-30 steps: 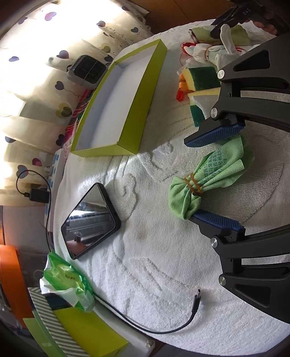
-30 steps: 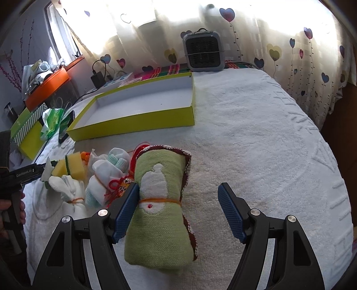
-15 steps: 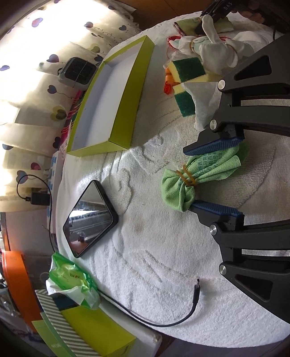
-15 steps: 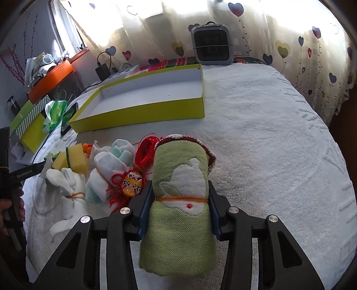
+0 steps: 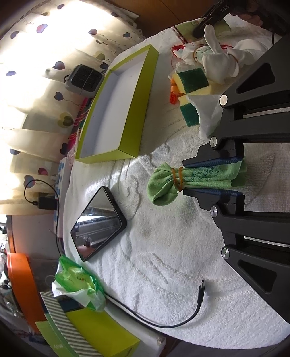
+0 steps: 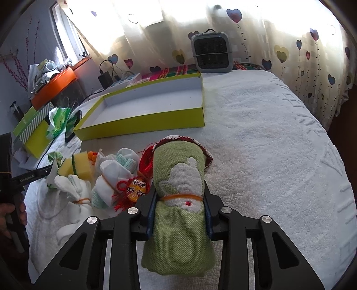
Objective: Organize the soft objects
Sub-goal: 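Grasp the green tied cloth with the left gripper while the right grasps the rolled green towel, then carry both held cloths into the yellow-green tray and lower them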
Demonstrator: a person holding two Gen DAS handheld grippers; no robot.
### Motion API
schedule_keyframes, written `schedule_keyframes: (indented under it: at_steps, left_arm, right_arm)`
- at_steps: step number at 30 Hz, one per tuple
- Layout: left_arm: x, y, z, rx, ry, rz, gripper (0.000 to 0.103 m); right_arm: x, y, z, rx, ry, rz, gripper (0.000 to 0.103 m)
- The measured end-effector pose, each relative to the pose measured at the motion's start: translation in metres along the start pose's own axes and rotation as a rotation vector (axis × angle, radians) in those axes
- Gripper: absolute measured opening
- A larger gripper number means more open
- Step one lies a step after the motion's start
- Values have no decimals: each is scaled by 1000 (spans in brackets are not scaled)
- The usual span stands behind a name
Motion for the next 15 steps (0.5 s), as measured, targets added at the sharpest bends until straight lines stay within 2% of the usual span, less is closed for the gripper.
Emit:
schedule_keyframes:
  at_steps: [15]
  left_arm:
    - [30,-39,-9,25,79,52,16]
  right_arm:
    - [-4,-32,-14,67,7,-15,35]
Point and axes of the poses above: each gripper's, at about its wrist camera, not at the fingertips, and z roughly the way its jaws point, x to its right, y to its underside, the point moved 10 cm from there along z, roughly the way its jaws point, and after that the axes turned 12 degrees about y, right-handed, at the moved point
